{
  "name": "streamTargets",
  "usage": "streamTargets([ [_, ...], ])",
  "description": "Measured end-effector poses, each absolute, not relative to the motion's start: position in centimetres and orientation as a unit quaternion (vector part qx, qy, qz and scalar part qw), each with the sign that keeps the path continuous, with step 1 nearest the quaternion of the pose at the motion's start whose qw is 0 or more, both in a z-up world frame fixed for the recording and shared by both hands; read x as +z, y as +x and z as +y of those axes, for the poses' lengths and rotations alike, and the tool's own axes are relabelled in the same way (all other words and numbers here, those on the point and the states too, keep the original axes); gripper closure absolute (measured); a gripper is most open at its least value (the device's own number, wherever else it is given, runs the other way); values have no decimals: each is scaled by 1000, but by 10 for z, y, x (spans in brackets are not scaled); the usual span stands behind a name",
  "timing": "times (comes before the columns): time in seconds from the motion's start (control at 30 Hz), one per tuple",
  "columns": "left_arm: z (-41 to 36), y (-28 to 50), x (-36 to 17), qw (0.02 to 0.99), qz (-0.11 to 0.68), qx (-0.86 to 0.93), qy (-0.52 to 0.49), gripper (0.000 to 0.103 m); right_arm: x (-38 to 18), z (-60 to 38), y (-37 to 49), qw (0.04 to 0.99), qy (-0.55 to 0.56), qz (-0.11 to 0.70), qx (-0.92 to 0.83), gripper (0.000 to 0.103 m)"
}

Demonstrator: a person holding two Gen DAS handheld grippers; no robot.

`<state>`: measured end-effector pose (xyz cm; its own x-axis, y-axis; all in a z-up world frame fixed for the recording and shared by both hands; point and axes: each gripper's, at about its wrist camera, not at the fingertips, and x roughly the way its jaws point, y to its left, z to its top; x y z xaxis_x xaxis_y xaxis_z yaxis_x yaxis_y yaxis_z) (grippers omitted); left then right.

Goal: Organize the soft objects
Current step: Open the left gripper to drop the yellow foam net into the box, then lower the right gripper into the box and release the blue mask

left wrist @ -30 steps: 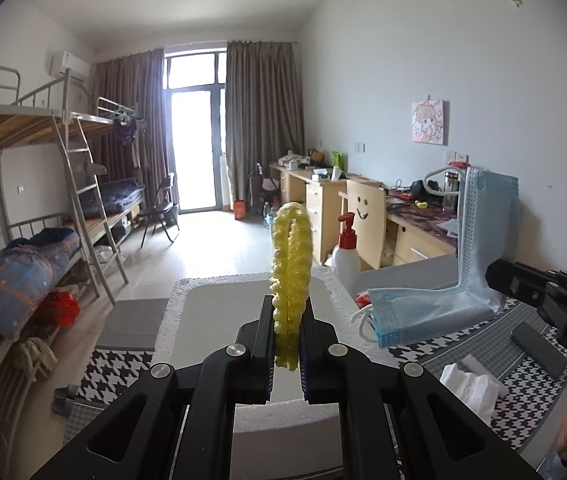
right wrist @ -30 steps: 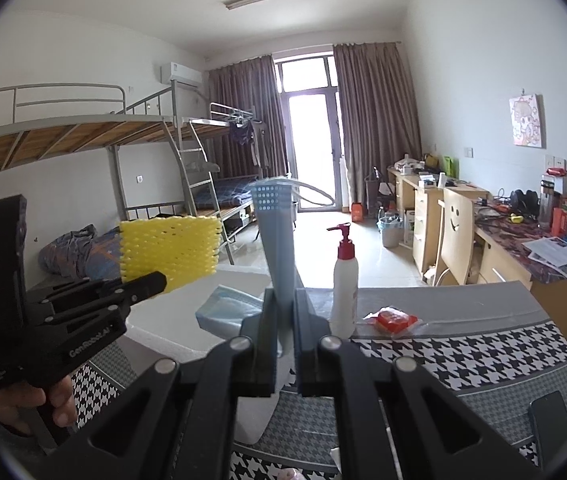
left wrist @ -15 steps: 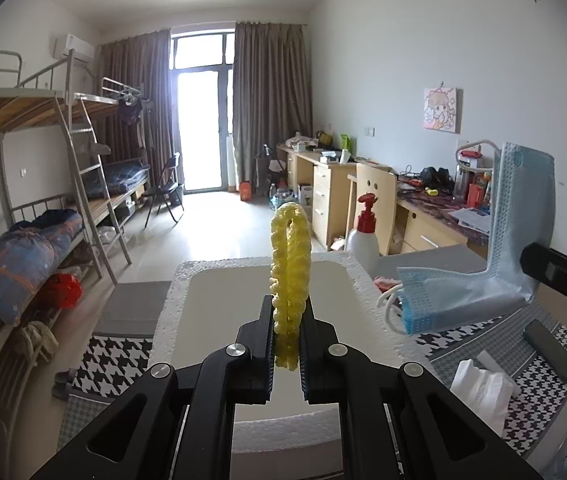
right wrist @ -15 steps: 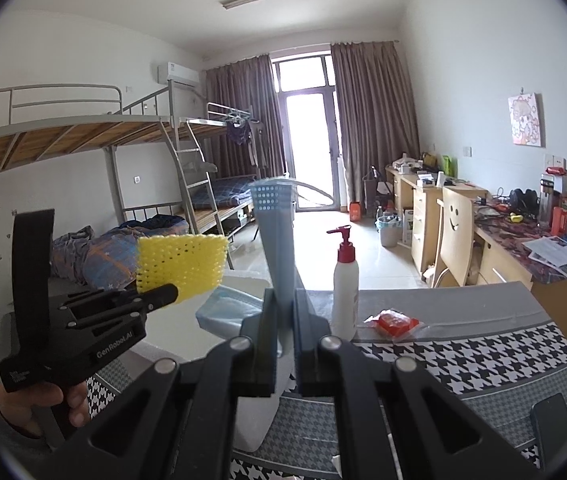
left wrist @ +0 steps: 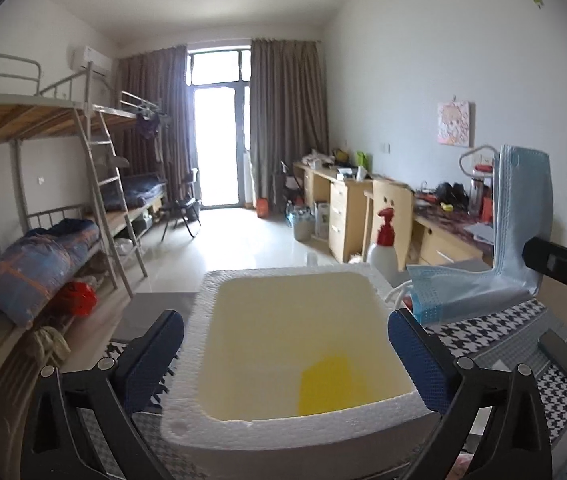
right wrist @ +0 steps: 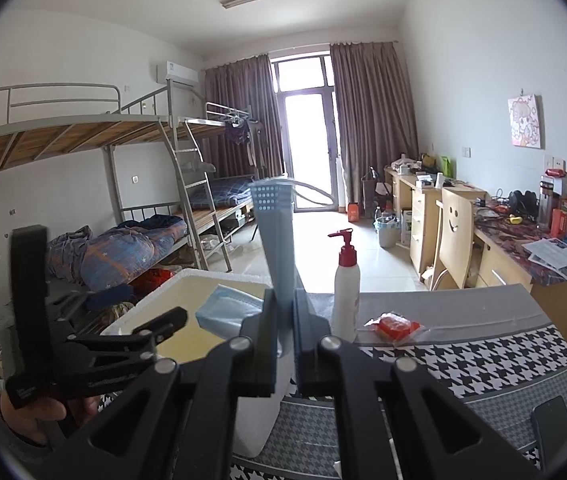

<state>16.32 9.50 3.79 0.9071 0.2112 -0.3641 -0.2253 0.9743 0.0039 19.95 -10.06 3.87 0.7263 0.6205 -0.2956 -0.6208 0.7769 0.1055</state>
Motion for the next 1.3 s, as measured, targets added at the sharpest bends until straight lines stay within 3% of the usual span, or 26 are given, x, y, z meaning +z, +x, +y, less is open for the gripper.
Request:
streamTargets([
  [1.3, 139, 115, 37, 971, 169, 160, -51, 1, 41, -36, 219, 899, -31, 190, 394, 94],
])
